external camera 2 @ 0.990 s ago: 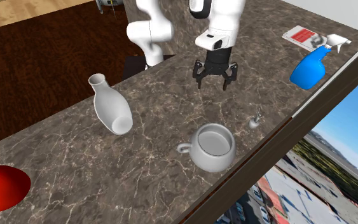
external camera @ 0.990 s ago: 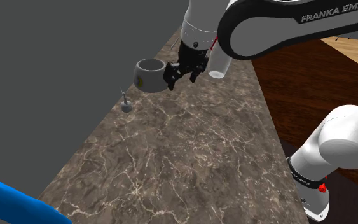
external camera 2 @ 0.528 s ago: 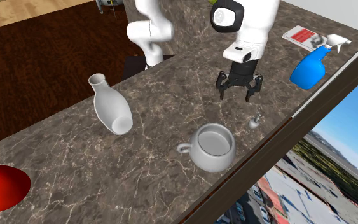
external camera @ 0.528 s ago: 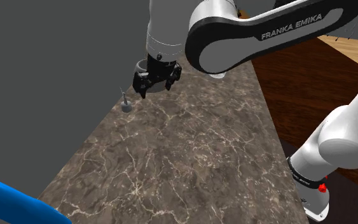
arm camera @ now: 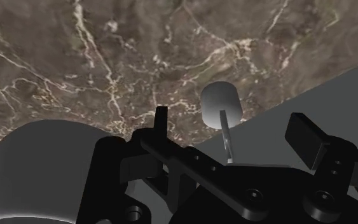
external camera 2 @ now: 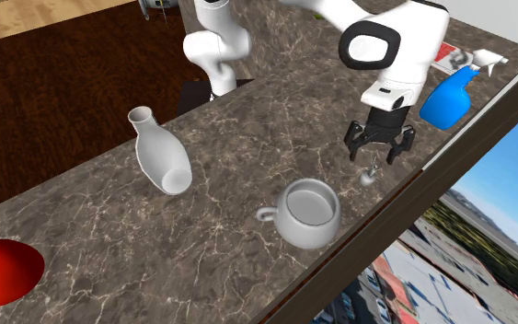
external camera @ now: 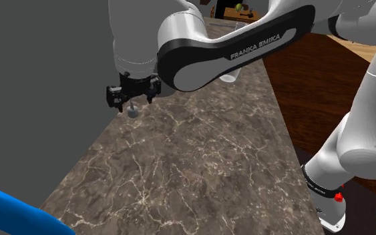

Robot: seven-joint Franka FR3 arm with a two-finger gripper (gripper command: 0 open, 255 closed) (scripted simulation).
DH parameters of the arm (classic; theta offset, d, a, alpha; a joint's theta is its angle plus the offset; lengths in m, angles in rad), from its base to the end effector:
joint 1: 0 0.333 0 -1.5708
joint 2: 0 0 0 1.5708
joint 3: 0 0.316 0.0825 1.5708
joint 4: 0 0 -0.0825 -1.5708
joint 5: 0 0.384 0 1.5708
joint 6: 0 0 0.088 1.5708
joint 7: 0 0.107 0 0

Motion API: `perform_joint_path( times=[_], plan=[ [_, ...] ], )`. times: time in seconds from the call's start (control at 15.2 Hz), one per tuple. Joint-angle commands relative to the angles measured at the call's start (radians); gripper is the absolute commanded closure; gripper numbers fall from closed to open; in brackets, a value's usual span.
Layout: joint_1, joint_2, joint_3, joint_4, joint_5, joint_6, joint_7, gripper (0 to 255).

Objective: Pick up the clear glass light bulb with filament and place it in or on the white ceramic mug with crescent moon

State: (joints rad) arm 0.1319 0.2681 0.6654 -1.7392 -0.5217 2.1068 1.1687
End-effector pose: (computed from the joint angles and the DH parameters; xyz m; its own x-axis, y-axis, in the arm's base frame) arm 0.4875 0.4176 0.4661 0.9266 -0.1586 0.3409 -0.1695 -0.9855 0.0021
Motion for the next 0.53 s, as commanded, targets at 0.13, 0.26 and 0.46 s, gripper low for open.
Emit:
perform_joint_path(
  times=[0.13, 0.26, 0.46],
  plan=[
    [0.014, 0.042, -0.013, 0.005, -0.037, 0.025, 0.026, 0],
    [0.016, 0.058, -0.020, 0.001, -0.051, 0.041, 0.034, 0],
    [0.017, 0.071, -0.025, -0.002, -0.063, 0.054, 0.041, 0]
  ],
)
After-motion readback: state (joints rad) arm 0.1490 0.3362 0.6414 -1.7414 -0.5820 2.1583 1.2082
